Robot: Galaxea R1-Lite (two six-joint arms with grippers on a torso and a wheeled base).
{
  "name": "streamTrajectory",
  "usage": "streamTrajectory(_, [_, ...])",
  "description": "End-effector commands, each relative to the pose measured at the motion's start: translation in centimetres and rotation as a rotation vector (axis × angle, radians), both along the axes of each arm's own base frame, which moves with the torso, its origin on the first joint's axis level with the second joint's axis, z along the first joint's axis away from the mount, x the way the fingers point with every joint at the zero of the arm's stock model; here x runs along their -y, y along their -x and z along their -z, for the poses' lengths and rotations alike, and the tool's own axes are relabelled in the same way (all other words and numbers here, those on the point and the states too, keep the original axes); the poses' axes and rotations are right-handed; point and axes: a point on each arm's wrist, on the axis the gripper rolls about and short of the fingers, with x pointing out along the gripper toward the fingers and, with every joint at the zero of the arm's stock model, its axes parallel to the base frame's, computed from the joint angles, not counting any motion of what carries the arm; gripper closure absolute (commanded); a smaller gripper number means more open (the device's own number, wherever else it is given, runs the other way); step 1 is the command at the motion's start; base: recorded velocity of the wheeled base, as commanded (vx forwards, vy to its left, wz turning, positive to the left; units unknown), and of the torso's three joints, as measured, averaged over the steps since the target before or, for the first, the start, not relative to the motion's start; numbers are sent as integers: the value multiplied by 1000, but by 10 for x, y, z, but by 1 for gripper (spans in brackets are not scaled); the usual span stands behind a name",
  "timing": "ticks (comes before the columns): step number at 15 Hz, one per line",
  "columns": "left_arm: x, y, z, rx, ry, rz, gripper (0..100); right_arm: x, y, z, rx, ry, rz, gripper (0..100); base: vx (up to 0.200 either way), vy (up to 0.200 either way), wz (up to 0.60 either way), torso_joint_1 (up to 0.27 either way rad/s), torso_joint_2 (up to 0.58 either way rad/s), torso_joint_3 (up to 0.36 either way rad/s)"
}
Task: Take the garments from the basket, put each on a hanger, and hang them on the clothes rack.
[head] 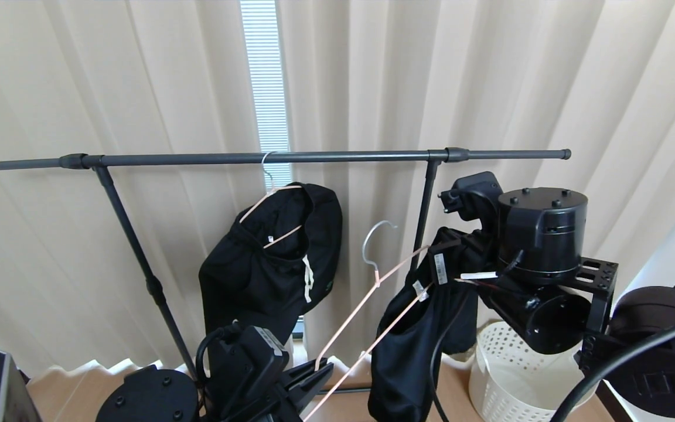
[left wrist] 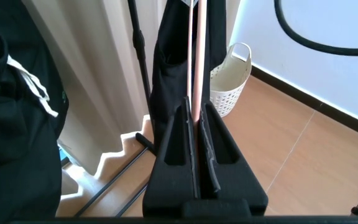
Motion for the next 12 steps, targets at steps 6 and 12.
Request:
streamTrajectory(6, [-2,2,2,-9,-11,8,100,-8,38,-18,20,-75,-170,100,0,0,0,0,0,0])
streamTrajectory(12, [-2,6,3,-14,-17,19,100,-19,62,-23,-1,-156,-328,100,0,0,0,0,0,0])
